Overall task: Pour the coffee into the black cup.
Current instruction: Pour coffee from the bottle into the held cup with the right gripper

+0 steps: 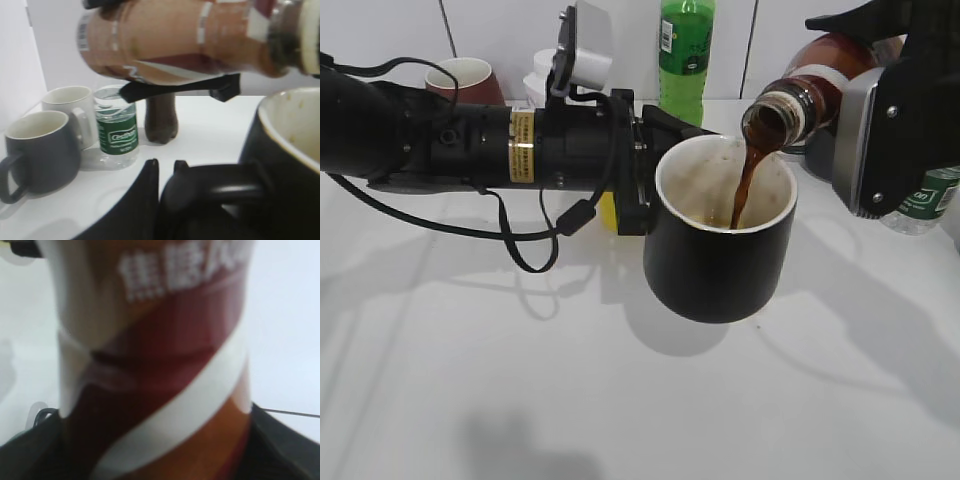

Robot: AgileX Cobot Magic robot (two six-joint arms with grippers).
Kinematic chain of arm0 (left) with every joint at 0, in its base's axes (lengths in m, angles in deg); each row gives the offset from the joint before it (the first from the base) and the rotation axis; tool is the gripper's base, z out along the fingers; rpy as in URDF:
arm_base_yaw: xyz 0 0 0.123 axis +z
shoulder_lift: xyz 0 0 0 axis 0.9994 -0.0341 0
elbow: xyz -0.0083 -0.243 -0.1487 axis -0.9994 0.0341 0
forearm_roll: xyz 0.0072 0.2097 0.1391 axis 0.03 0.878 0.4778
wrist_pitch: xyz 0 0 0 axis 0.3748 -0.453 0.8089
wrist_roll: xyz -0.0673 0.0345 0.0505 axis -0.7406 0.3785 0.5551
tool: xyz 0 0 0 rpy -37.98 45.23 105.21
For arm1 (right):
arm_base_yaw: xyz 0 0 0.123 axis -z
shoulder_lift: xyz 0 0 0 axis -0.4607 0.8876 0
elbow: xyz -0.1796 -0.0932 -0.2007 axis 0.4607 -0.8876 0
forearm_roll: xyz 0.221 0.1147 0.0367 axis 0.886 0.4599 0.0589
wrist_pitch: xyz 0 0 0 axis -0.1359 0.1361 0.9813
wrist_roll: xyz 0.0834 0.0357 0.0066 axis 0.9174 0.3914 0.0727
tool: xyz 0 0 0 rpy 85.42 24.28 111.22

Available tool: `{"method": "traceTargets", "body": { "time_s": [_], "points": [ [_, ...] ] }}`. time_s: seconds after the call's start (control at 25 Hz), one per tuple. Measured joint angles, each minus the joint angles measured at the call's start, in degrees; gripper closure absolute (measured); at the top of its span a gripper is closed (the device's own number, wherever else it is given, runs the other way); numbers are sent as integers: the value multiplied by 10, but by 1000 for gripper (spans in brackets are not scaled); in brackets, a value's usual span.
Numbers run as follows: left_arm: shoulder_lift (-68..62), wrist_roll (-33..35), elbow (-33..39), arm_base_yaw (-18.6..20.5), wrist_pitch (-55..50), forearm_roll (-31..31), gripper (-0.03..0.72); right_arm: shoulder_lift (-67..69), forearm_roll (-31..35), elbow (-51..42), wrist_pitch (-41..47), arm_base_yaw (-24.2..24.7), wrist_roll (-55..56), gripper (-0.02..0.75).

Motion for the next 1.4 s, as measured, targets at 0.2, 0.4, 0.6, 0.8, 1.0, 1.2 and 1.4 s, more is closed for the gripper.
{"method": "traceTargets", "body": {
  "time_s": [0.2, 0.4, 0.6, 0.8, 1.0, 1.2, 1.4],
  "points": [
    [0, -1, 0, 0, 2, 1, 635, 0, 0, 0, 0, 0, -5, 202],
    [0, -1, 0, 0, 2, 1, 635, 0, 0, 0, -18, 0, -7, 202],
    [0, -1, 0, 0, 3, 3, 636, 0, 0, 0, -49, 0, -8, 202],
    [0, -1, 0, 0, 3, 17, 636, 0, 0, 0, -54, 0, -12, 202],
    [0, -1, 0, 0, 4, 25, 636, 0, 0, 0, -54, 0, -26, 202],
    [0, -2, 0, 0, 18, 26, 636, 0, 0, 0, -54, 0, -30, 202],
    [0, -2, 0, 0, 30, 26, 636, 0, 0, 0, -54, 0, -31, 202]
  ]
}}
